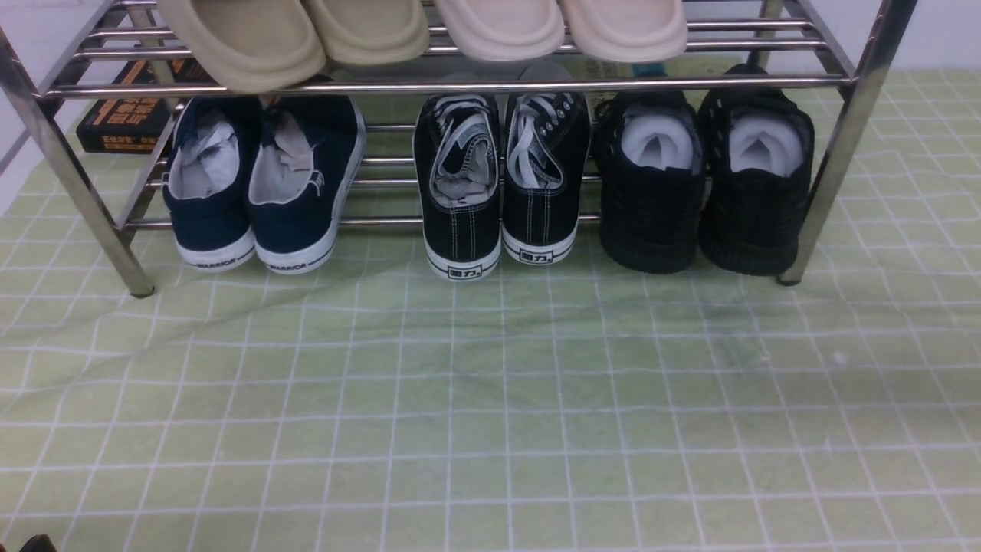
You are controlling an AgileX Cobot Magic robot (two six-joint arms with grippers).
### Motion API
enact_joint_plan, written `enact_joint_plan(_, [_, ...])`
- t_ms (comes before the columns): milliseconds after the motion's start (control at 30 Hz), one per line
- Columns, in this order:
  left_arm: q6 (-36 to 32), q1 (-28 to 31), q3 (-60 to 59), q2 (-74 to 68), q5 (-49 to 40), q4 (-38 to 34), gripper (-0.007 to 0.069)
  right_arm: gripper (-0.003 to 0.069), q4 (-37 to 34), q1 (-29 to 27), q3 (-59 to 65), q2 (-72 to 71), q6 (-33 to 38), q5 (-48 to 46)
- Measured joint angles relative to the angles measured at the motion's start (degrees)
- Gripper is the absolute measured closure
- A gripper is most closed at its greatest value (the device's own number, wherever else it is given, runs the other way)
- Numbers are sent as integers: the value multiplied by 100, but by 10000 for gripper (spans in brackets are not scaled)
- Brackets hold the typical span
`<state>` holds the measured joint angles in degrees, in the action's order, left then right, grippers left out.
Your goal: Take the shoes off the shelf with your hand from the green coffee tablecloth.
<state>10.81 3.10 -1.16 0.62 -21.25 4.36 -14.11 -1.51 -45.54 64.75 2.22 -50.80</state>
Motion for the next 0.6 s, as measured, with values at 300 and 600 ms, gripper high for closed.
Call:
enact_joint_plan(300, [0, 0, 0, 0, 0, 0, 383, 634, -1222, 843, -1455, 1270, 1266, -141])
enact_joint_plan(600, [0, 0, 0, 0, 0, 0, 383, 610, 382, 2103, -3444, 2476, -262, -122])
